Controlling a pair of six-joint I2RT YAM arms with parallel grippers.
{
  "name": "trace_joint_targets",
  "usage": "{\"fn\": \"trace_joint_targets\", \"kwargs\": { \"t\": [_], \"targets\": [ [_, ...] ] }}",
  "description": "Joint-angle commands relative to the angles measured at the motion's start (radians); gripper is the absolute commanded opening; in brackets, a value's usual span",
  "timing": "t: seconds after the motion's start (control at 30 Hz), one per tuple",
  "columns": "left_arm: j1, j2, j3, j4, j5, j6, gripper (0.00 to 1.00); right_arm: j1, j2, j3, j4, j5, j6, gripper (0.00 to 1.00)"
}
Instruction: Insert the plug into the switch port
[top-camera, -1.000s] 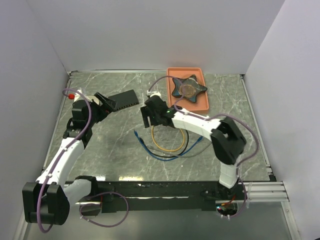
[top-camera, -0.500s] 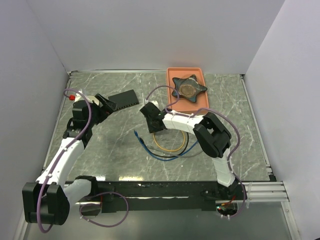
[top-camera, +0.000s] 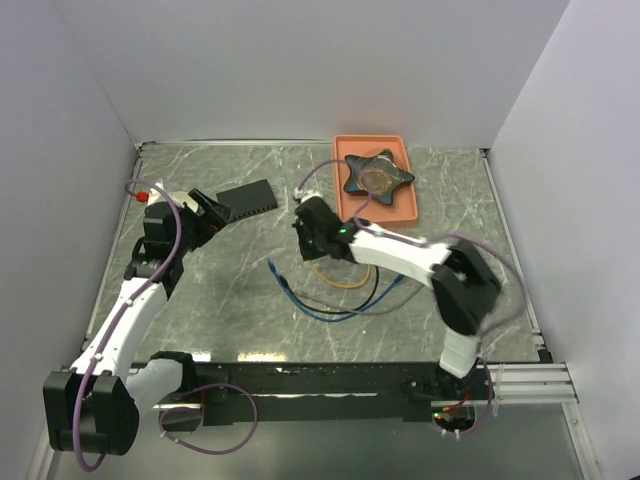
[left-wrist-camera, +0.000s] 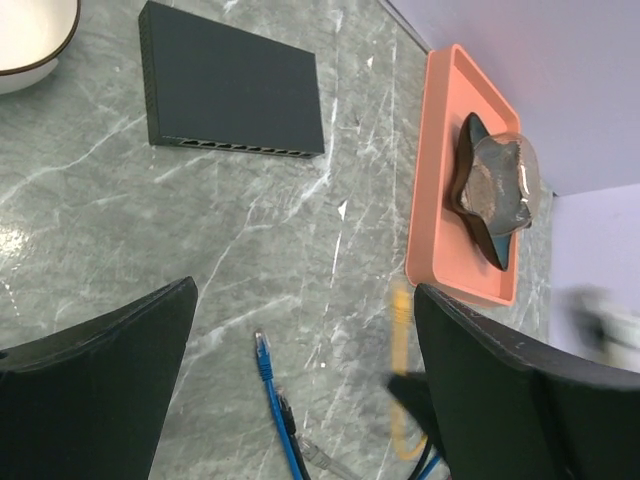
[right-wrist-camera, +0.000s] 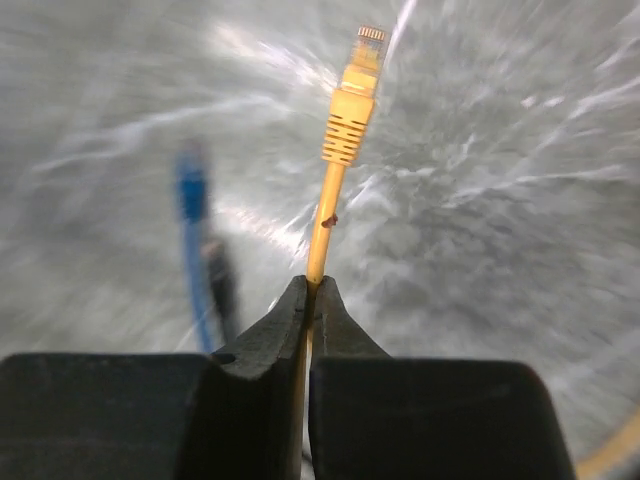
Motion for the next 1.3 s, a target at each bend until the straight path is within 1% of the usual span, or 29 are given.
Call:
{"fn": "trace_joint_targets", "kwargs": {
  "t": [0.0,0.03,0.1,0.13,0.17,0.2,0.23,0.27,0.3,0.33,0.37,0.4,0.43,0.5,0.7,1.0,1.17,1.2,1.27],
  "targets": [
    [0.004,-0.037,0.007,0.082,0.064,0.027,0.96,0.004,-0.294,-0.095,0.193,-0.105,-0.09,0.0],
    [0.004,-0.039,-0.001,0.128,0.127,0.029,0.96,0.001,-0.317,-0.115,0.208,-0.129,-0.115,0.0],
    [0.004,-0.042,-0.036,0.191,0.2,0.024,0.96,0.001,-0.368,-0.177,0.262,-0.212,-0.148,0.0],
    [0.004,-0.043,-0.051,0.282,0.281,0.022,0.96,0.001,-0.377,-0.198,0.283,-0.258,-0.19,0.0],
    [0.004,-0.04,-0.065,0.326,0.329,0.016,0.96,0.0,-0.383,-0.239,0.309,-0.298,-0.211,0.0],
    [0.004,-0.039,-0.088,0.378,0.368,0.003,0.96,-0.003,-0.382,-0.255,0.352,-0.406,-0.23,0.0],
    [0.004,-0.034,-0.098,0.463,0.406,-0.004,0.96,-0.005,-0.38,-0.269,0.365,-0.457,-0.265,0.0],
    [0.004,-0.023,-0.104,0.508,0.485,-0.011,0.96,-0.005,-0.377,-0.296,0.381,-0.495,-0.273,0.0],
    [0.004,-0.016,-0.116,0.542,0.52,-0.02,0.98,-0.007,-0.377,-0.309,0.407,-0.538,-0.274,0.0],
    [0.004,-0.009,-0.121,0.614,0.565,-0.028,0.98,-0.008,-0.38,-0.326,0.44,-0.607,-0.265,0.0],
    [0.004,0.004,-0.125,0.645,0.624,-0.037,0.99,-0.011,-0.382,-0.358,0.463,-0.637,-0.259,0.0],
    [0.004,0.009,-0.136,0.672,0.648,-0.057,0.99,-0.011,-0.391,-0.367,0.483,-0.654,-0.254,0.0],
    [0.002,0.012,-0.142,0.702,0.662,-0.066,0.98,-0.011,-0.393,-0.375,0.509,-0.661,-0.242,0.0],
    [0.002,0.011,-0.156,0.751,0.684,-0.082,0.95,-0.011,-0.393,-0.369,0.504,-0.658,-0.241,0.0],
    [-0.001,-0.005,-0.157,0.777,0.734,-0.079,0.88,-0.014,-0.41,-0.366,0.515,-0.669,-0.227,0.0],
    [-0.044,-0.008,-0.145,0.782,0.751,-0.051,0.85,-0.022,-0.452,-0.389,0.566,-0.721,-0.193,0.0],
    [-0.068,0.02,-0.141,0.818,0.771,-0.057,0.83,-0.043,-0.518,-0.422,0.607,-0.758,-0.172,0.0],
    [-0.071,0.023,-0.141,0.831,0.776,-0.062,0.83,-0.051,-0.529,-0.428,0.636,-0.767,-0.156,0.0],
    [-0.077,0.024,-0.144,0.858,0.781,-0.074,0.84,-0.066,-0.555,-0.451,0.662,-0.807,-0.139,0.0]
  ]
}}
